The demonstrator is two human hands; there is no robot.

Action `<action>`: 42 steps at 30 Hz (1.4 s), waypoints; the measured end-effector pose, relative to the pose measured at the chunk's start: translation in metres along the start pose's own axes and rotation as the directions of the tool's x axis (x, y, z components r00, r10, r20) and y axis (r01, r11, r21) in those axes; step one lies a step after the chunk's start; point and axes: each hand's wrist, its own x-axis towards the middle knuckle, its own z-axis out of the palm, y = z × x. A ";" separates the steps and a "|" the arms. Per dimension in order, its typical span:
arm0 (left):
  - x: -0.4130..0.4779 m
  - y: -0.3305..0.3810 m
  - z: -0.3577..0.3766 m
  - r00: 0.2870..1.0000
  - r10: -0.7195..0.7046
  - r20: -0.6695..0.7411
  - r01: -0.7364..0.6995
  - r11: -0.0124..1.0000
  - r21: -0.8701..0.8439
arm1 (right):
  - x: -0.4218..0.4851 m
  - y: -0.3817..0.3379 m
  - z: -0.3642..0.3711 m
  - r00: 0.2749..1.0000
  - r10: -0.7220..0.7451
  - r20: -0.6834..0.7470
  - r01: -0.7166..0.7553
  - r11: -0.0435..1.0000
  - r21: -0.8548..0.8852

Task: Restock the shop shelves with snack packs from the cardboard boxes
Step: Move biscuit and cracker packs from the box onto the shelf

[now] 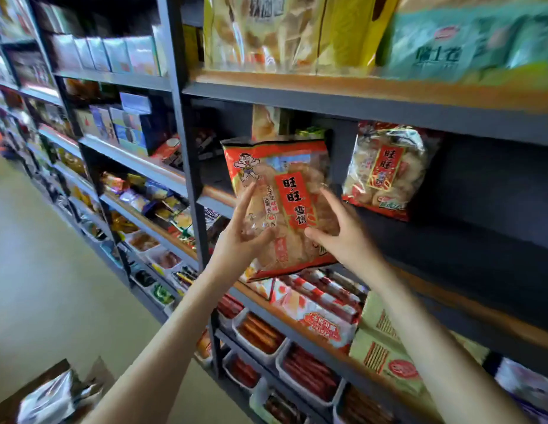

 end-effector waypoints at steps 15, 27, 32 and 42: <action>0.184 -0.015 0.088 0.664 0.298 0.686 -0.316 0.943 -0.103 | 0.051 0.060 -0.044 0.904 0.179 -0.388 -0.274 0.940 -0.204; 0.236 -0.062 0.149 0.671 0.270 0.691 -0.386 0.922 0.015 | 0.085 0.092 -0.032 0.801 0.266 -0.536 -0.535 0.720 -0.442; 0.242 -0.065 0.153 0.664 0.479 0.575 -0.729 0.585 0.355 | 0.092 0.097 -0.034 0.798 0.170 -0.578 -0.562 0.555 -0.613; 0.246 -0.066 0.164 0.556 0.319 0.767 -0.831 0.230 0.506 | 0.102 0.102 -0.047 0.880 0.238 -0.410 -0.474 0.429 -0.769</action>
